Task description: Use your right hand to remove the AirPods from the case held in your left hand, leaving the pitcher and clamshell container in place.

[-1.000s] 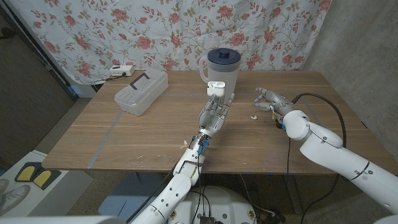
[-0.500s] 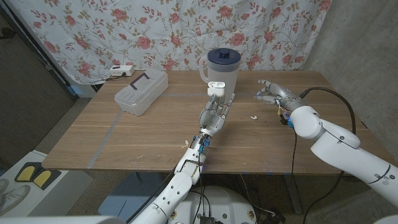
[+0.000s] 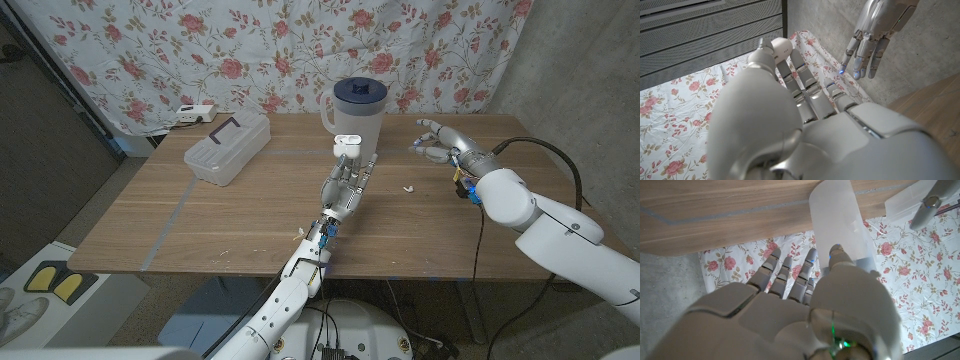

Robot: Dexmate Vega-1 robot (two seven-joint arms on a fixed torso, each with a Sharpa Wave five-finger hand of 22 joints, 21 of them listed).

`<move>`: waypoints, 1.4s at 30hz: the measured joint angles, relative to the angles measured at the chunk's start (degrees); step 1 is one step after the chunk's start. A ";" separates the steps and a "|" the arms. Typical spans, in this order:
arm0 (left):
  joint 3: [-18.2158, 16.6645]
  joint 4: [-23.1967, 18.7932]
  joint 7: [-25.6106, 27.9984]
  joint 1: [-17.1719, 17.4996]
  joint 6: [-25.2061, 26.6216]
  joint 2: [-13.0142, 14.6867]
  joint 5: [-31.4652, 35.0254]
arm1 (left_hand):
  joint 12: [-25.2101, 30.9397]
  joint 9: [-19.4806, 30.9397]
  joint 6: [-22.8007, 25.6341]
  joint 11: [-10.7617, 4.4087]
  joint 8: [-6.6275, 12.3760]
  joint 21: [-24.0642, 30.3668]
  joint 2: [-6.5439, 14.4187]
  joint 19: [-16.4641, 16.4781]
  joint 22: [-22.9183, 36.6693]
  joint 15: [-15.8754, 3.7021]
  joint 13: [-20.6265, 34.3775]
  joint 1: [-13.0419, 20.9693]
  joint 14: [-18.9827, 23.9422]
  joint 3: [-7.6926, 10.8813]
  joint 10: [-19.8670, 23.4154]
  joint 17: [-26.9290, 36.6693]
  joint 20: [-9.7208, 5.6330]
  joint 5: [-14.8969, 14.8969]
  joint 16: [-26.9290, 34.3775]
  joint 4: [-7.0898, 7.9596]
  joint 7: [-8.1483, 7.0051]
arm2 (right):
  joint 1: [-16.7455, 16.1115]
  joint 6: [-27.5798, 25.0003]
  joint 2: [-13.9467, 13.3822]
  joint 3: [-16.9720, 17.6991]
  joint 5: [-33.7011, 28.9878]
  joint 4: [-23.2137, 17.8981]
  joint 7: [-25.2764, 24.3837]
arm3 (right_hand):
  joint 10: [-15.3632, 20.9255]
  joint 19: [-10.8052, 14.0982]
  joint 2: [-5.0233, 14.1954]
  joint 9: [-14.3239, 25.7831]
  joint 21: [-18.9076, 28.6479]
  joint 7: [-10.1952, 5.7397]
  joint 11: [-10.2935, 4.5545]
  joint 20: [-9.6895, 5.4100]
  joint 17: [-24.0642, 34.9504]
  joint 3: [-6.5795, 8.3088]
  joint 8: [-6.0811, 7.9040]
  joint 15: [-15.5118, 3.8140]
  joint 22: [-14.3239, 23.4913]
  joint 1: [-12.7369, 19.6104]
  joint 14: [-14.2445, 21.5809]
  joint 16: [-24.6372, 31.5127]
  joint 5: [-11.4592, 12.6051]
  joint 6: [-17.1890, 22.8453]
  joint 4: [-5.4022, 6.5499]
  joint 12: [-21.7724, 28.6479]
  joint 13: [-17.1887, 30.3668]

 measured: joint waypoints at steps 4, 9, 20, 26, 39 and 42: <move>-0.10 0.59 -0.08 -0.20 0.12 -0.24 -0.01 | -0.05 0.00 0.08 0.00 0.00 0.00 0.00 0.00 0.00 0.00 0.00 0.00 0.00 -0.31 0.00 -0.04 0.00 0.00 -0.05 0.15 0.07 | -1.32 0.78 -0.23 1.41 0.53 -1.00 -0.55 | 0.05 0.00 -0.10 0.00 0.00 0.00 0.05 0.00 0.00 0.17 0.27 0.00 0.00 -0.34 0.00 0.00 0.00 0.00 0.31 -0.22 0.00; -0.18 0.91 0.16 -0.30 0.26 -0.48 0.03 | -0.16 0.00 0.09 0.00 0.00 0.00 0.01 0.00 0.00 0.00 0.00 0.00 0.00 -0.31 0.00 -0.02 0.00 -0.01 -0.06 0.15 0.08 | -2.59 1.47 -0.42 2.71 0.97 -2.07 -0.97 | 0.05 0.02 -0.18 0.00 0.00 0.00 0.05 0.02 0.00 -0.07 0.27 0.00 0.00 -0.85 0.00 0.00 0.00 0.00 0.54 -0.41 -0.27; -0.28 1.55 0.99 -0.38 0.52 -0.68 0.40 | -0.37 0.00 0.10 -0.01 0.00 0.00 0.01 0.00 0.00 -0.01 0.00 0.00 0.01 -0.29 0.00 -0.24 0.00 -0.23 -0.10 0.17 0.08 | -5.27 3.32 -1.01 4.84 1.14 -4.47 -2.10 | 0.77 0.42 0.13 -0.14 0.27 0.31 0.77 0.39 -0.27 -0.31 0.26 0.00 -0.01 -1.62 0.00 0.33 -0.21 0.31 0.78 -0.64 -0.53; -0.28 1.92 1.08 -0.48 0.76 -0.78 0.52 | -0.15 0.00 0.10 -0.01 0.00 0.00 0.01 0.00 0.00 -0.09 0.00 0.00 0.09 -0.29 0.00 -0.30 0.01 -0.29 -0.27 0.17 0.09 | -6.45 3.90 -1.09 5.77 1.03 -5.59 -2.49 | 1.20 0.61 0.13 -0.14 0.27 0.31 0.77 0.19 -0.28 -0.31 0.26 -0.21 -0.01 -1.62 0.22 0.53 -0.21 0.31 0.77 -0.62 -0.81; -0.19 2.03 1.16 -0.39 0.91 -0.66 1.11 | -0.16 0.00 0.09 -0.02 0.00 0.00 0.01 0.01 0.00 -0.19 0.00 0.00 0.19 -0.29 0.00 -0.26 0.01 -0.16 -0.29 0.17 0.11 | -8.89 5.43 -1.56 7.27 0.32 -8.71 -2.70 | 2.65 2.06 0.34 -0.14 0.73 0.51 0.54 -0.42 -0.27 -0.31 0.26 -0.16 -0.01 -1.83 1.41 1.16 -0.19 0.52 0.77 -0.84 -1.32; -0.16 2.03 1.14 -0.40 0.91 -0.63 1.21 | -0.16 0.00 0.09 -0.01 0.00 0.00 0.01 0.01 0.00 -0.19 0.00 0.00 0.19 -0.29 0.00 -0.26 0.01 -0.16 -0.29 0.18 0.11 | -9.30 5.63 -1.70 7.41 0.19 -9.40 -2.70 | 3.17 2.06 0.33 -0.14 0.73 0.51 0.41 -0.42 -0.54 -0.31 0.26 -0.31 -0.01 -1.84 1.56 1.38 -0.19 0.52 0.77 -0.84 -1.32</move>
